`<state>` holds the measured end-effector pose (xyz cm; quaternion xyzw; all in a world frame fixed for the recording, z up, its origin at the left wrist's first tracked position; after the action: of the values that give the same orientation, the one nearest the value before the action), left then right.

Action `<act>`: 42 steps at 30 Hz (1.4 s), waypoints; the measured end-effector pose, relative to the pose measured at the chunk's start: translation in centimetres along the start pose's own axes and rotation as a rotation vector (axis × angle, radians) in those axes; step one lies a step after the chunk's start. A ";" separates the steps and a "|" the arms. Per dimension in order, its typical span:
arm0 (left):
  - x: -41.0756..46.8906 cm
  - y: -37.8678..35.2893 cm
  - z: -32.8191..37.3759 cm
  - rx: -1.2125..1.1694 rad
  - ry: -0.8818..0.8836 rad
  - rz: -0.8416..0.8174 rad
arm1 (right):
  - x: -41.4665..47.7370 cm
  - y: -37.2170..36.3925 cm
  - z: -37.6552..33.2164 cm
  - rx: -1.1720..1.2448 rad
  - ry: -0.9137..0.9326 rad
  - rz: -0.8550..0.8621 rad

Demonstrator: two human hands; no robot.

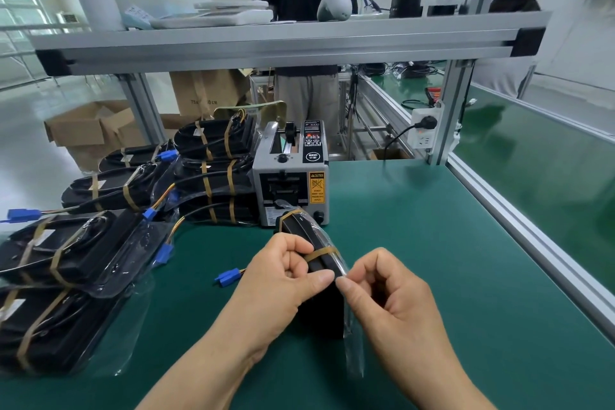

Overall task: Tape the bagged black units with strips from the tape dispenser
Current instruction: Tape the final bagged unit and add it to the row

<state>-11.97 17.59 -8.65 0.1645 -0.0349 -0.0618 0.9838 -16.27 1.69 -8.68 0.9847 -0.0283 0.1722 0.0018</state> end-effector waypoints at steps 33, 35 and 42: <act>0.7 0.9 0.9 0.096 0.000 -0.157 | 8.6 -2.9 2.3 0.045 -0.597 -0.221; 0.6 1.0 0.8 0.081 -0.006 -0.171 | 8.6 -3.2 2.5 0.067 -0.617 -0.250; 2.0 2.9 0.9 0.048 -0.031 -0.207 | 9.2 -2.7 2.8 0.151 -0.647 -0.279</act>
<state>-9.75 19.78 -6.79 0.1896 -0.0343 -0.1650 0.9673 -6.56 3.82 -8.18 0.9800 0.1200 -0.1485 -0.0563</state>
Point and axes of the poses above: each hand's wrist, its own x-axis towards the middle knuckle, its own y-axis out of the back of the hand, z = x × y, the point moved 2 cm from there along x, towards the middle knuckle, and after that the axes turned 13 degrees about x, right-handed, at the moved point
